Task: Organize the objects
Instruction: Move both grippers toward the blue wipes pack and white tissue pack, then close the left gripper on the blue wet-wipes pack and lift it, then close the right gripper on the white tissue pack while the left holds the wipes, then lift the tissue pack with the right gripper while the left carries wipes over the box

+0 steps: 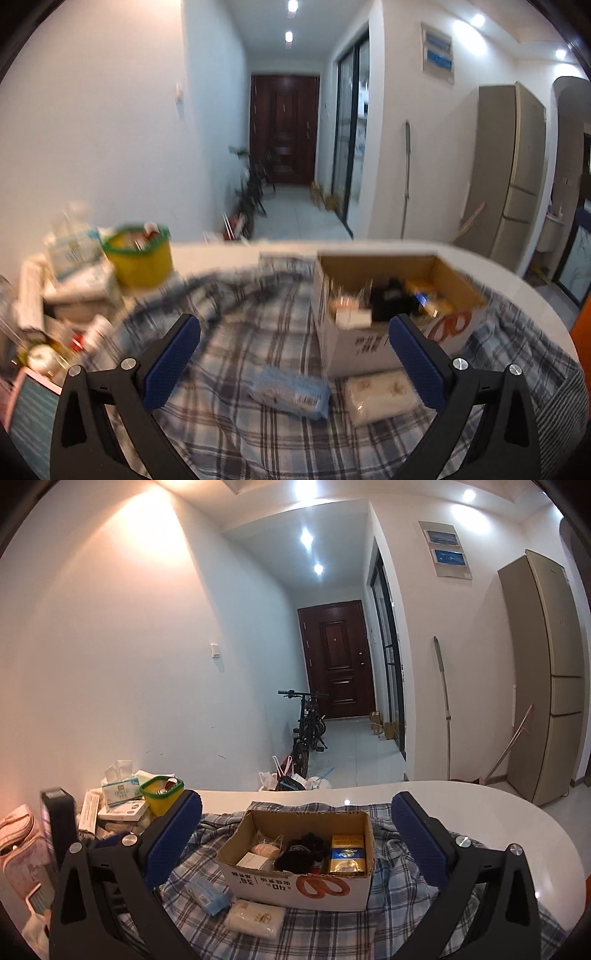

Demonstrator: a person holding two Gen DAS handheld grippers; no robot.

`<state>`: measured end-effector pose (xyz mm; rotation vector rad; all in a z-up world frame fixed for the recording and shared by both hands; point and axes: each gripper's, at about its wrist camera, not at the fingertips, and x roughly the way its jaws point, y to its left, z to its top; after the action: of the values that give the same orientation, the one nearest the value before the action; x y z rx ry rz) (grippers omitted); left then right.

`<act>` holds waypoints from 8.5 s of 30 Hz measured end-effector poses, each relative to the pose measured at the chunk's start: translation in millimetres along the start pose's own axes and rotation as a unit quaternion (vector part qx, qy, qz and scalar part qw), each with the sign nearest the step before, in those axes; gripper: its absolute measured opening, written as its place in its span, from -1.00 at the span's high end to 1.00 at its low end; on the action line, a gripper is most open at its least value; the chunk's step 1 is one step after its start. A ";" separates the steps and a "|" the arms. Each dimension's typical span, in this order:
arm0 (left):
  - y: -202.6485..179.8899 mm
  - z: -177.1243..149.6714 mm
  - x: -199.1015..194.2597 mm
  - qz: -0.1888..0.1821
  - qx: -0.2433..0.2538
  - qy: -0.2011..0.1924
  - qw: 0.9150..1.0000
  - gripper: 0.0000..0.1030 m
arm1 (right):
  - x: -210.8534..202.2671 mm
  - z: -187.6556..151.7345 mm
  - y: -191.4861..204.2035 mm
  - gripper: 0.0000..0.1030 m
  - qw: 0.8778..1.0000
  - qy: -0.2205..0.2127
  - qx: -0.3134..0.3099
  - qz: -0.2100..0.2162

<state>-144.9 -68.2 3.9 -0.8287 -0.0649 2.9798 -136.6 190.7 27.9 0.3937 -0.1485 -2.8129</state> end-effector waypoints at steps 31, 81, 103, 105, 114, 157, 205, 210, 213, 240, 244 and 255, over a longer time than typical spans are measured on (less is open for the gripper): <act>8.7 -56.8 107.4 -0.039 -0.002 0.204 0.978 -0.57 | 117.4 -90.8 -21.3 -0.98 0.978 0.205 0.005 -0.025; 1.8 -27.6 0.2 0.035 0.007 -0.093 0.995 -0.27 | 154.4 -160.8 43.8 -0.68 0.942 0.320 -0.046 0.094; 0.3 -27.3 -0.5 0.035 0.010 -0.097 0.995 -0.27 | 144.6 -155.1 43.4 -0.44 0.946 0.301 -0.053 0.109; 0.2 -27.4 -0.3 0.036 0.010 -0.097 0.995 -0.27 | 141.1 -152.5 47.7 -0.68 0.948 0.289 -0.053 0.119; -0.2 -24.7 -3.4 0.032 0.019 -0.100 0.994 -0.27 | 166.1 -172.0 70.2 -0.70 0.929 0.346 -0.090 0.100; -3.6 -28.0 -16.1 0.031 0.025 -0.133 0.990 -0.27 | 99.2 -107.8 35.5 -0.44 0.983 0.146 -0.090 0.069; -76.8 112.2 -106.2 -0.037 -0.011 -0.247 0.968 -0.27 | 9.0 76.6 -20.2 -0.44 0.997 -0.063 -0.053 -0.007; -73.4 111.3 -100.6 -0.033 -0.011 -0.238 0.971 -0.27 | 5.2 74.4 -23.7 -0.44 0.997 -0.059 -0.048 -0.013; -72.2 112.2 -100.1 -0.030 -0.008 -0.237 0.971 -0.27 | 5.5 74.6 -23.0 -0.44 0.997 -0.060 -0.052 -0.017; -87.8 109.4 42.8 -0.069 0.001 -0.024 0.997 -0.27 | 64.6 70.7 -48.5 -0.45 0.998 0.016 -0.050 -0.024; -90.4 98.7 69.8 -0.052 0.003 0.016 0.998 -0.27 | 74.0 66.4 -52.8 -0.45 0.998 0.036 -0.044 -0.018; -91.0 81.1 104.5 -0.061 0.002 0.077 0.995 -0.27 | 81.3 63.8 -69.9 -0.45 0.998 0.055 -0.018 -0.009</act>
<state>-273.1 26.4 24.3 -1.0109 -0.1002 2.7929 -248.6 236.3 58.5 0.5434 -0.0719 -2.7986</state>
